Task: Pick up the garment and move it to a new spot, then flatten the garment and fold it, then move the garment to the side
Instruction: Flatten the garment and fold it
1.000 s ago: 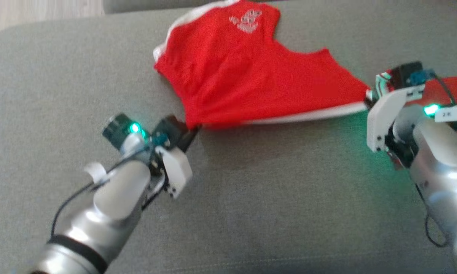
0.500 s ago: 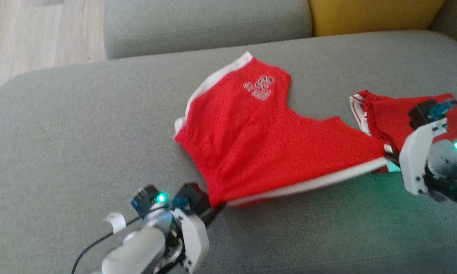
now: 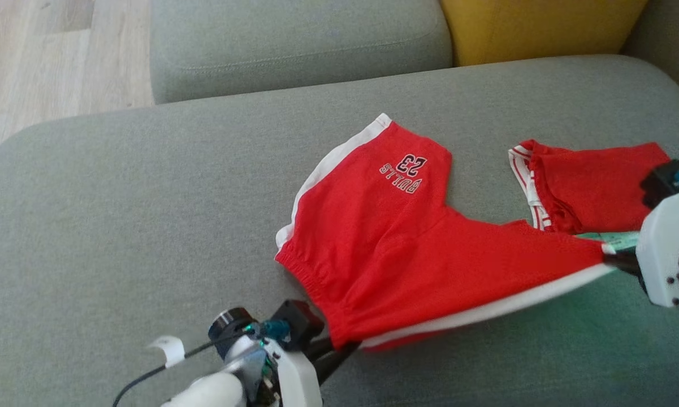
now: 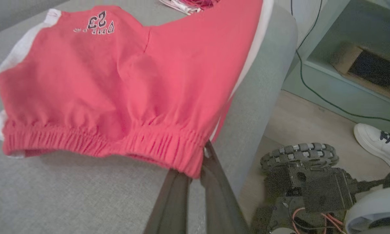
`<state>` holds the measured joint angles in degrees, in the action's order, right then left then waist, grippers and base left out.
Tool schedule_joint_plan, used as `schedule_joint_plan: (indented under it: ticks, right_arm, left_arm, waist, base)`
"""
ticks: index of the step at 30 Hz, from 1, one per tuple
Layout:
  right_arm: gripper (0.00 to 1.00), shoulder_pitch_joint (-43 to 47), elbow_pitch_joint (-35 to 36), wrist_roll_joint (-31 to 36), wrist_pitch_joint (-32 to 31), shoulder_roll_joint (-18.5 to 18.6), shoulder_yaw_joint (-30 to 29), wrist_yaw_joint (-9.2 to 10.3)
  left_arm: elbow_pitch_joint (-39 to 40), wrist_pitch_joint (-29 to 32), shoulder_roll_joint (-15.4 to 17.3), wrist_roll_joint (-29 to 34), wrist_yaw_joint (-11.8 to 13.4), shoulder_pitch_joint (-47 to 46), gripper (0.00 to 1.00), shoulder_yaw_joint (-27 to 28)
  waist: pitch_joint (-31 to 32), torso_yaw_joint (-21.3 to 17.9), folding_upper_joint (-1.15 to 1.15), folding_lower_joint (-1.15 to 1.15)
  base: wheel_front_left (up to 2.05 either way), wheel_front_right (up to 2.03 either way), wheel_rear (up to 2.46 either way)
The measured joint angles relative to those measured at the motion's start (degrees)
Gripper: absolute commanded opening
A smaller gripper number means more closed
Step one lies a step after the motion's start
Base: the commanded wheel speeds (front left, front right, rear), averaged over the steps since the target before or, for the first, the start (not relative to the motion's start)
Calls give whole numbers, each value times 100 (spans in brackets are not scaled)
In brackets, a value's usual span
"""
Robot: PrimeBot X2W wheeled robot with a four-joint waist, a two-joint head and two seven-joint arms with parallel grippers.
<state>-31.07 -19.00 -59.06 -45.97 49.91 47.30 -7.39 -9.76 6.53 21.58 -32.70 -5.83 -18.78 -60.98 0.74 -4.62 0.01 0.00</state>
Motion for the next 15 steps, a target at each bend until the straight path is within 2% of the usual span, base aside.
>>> schedule_joint_plan:
  ticks: [6, 15]
  right_arm:
    - [0, -106, 148, 198, 92, -49, -330, 0]
    - [0, -831, -51, 703, 213, -416, -690, 0]
  left_arm:
    - [312, 2, 57, -73, 226, -38, 0, 245]
    - [416, -66, 35, -176, 347, -568, 0, 638]
  waist:
    - [-133, 126, 0, 0]
    - [-494, 539, 0, 0]
  base:
    - [0, 0, 0]
    - [0, 0, 0]
